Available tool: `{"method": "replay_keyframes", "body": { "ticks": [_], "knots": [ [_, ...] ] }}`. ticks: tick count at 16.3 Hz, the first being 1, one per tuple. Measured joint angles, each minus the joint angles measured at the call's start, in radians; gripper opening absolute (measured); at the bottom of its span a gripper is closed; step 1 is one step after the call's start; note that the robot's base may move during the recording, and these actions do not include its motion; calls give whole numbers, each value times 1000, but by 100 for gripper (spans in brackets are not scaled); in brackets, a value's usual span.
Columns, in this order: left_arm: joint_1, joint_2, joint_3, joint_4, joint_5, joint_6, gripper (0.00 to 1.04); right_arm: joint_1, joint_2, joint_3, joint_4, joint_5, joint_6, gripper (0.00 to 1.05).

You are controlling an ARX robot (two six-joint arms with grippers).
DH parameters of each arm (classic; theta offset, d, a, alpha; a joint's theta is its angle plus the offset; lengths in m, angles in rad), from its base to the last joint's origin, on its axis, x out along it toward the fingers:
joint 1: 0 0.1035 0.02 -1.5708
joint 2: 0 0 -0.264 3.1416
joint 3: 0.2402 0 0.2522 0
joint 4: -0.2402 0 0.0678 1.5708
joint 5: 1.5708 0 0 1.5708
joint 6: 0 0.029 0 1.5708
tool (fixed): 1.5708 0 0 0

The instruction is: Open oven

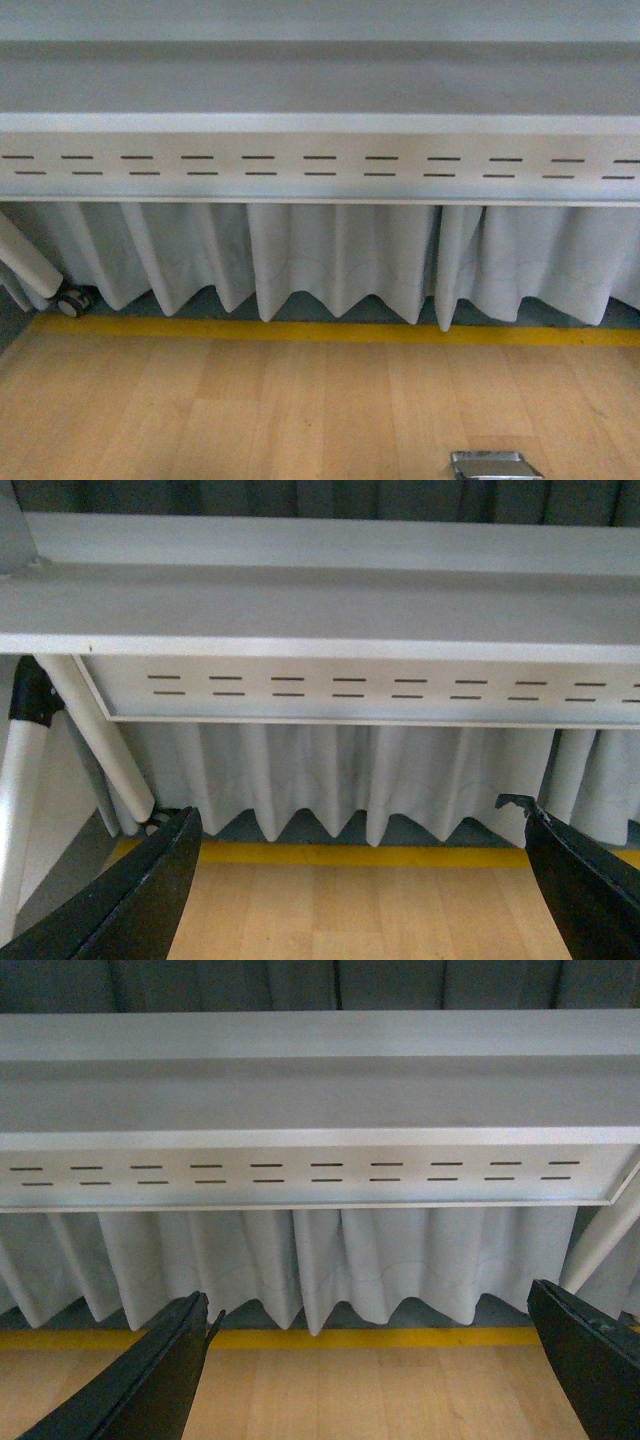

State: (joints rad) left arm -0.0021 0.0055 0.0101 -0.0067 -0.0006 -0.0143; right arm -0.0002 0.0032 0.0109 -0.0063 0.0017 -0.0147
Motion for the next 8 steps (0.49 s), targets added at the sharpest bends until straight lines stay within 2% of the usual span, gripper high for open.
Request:
{"method": "replay_keyframes", "body": {
  "ticks": [8],
  "knots": [
    [0,0,0,3,0,1,98,0,0,0,3,-3,0,98]
  ]
}}
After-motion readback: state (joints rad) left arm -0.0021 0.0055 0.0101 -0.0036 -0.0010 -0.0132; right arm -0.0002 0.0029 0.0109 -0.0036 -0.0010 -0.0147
